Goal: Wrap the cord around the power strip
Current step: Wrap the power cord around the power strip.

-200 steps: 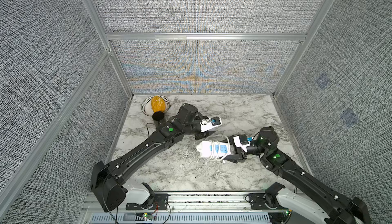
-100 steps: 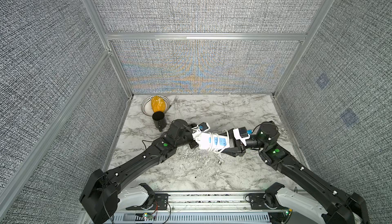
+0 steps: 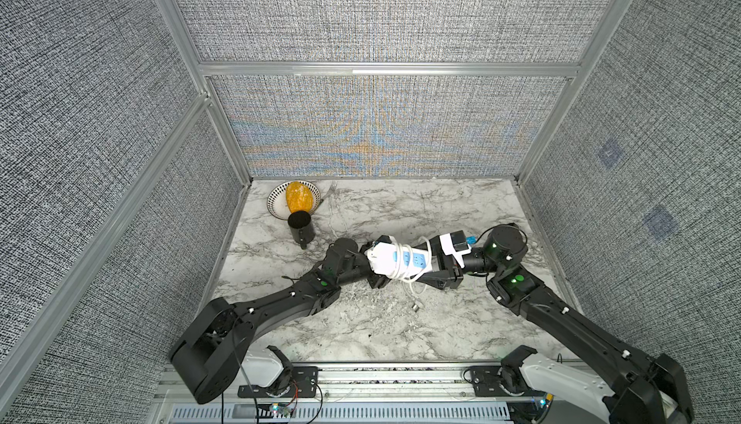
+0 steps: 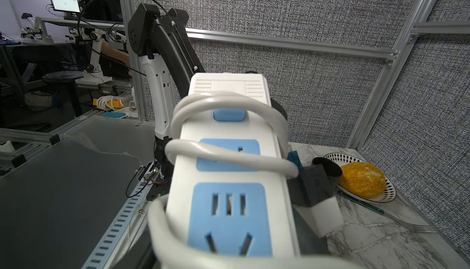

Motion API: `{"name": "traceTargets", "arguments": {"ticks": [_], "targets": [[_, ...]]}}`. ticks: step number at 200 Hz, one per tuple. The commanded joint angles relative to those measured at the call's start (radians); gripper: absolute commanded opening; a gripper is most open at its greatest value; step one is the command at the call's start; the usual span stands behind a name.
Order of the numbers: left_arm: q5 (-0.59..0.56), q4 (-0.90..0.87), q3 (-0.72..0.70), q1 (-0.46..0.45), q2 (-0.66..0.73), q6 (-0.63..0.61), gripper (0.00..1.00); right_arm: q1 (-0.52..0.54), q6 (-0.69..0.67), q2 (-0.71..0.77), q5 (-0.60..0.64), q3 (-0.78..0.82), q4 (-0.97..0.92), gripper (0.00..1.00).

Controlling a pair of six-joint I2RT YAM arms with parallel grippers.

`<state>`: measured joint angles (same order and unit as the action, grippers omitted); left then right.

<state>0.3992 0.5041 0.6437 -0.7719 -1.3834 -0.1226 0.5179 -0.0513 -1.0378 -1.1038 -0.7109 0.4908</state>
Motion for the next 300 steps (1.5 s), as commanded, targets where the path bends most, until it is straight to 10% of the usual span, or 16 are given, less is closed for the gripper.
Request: {"name": "traceTargets", "arguments": {"ticks": [1, 116, 174, 216, 300], "targets": [[0.043, 0.157, 0.042, -0.018, -0.074, 0.055, 0.69, 0.001, 0.037, -0.004, -0.010, -0.008, 0.074, 0.00], [0.071, 0.500, 0.300, -0.084, -0.492, 0.289, 0.68, 0.001, 0.055, -0.012, -0.006, 0.009, 0.137, 0.00], [0.055, 0.494, 0.264, -0.083, -0.514, 0.283, 0.25, -0.024, 0.032, 0.037, 0.077, 0.009, 0.142, 0.00], [-0.068, 0.208, 0.178, -0.084, -0.345, 0.201, 0.05, -0.057, -0.043, 0.066, 0.285, -0.016, 0.046, 0.00], [-0.365, -0.420, 0.150, -0.084, -0.043, 0.037, 0.02, -0.163, -0.002, 0.126, 0.578, 0.046, 0.154, 0.00]]}}
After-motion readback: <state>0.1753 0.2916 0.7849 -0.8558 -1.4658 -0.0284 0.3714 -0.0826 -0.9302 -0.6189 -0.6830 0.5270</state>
